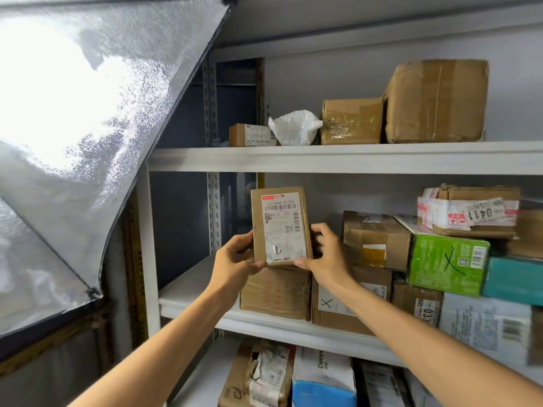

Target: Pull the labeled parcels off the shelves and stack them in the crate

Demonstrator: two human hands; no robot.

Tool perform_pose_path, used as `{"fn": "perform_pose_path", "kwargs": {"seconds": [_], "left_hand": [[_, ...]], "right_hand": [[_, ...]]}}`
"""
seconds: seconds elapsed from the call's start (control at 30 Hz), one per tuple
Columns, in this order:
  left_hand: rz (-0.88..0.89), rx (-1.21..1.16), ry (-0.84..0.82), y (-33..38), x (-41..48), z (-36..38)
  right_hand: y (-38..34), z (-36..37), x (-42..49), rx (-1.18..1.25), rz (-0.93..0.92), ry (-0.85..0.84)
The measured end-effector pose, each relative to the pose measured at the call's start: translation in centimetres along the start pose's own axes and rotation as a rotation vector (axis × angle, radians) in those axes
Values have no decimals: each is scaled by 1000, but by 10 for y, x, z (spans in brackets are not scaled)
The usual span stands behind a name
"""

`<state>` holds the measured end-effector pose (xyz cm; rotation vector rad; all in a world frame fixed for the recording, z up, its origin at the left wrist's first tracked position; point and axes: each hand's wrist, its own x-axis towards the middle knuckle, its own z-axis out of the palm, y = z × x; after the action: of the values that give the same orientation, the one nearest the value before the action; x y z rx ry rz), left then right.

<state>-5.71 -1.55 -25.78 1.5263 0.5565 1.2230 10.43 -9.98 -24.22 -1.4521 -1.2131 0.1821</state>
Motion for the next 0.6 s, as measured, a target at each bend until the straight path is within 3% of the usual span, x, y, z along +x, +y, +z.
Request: {"fn": "perform_pose_path", "kwargs": {"seconds": [0.6], "left_hand": [[4,-9,-2,8,-11,-9]], "right_hand": [[-3,-3,-5,21,-59,-65]]}}
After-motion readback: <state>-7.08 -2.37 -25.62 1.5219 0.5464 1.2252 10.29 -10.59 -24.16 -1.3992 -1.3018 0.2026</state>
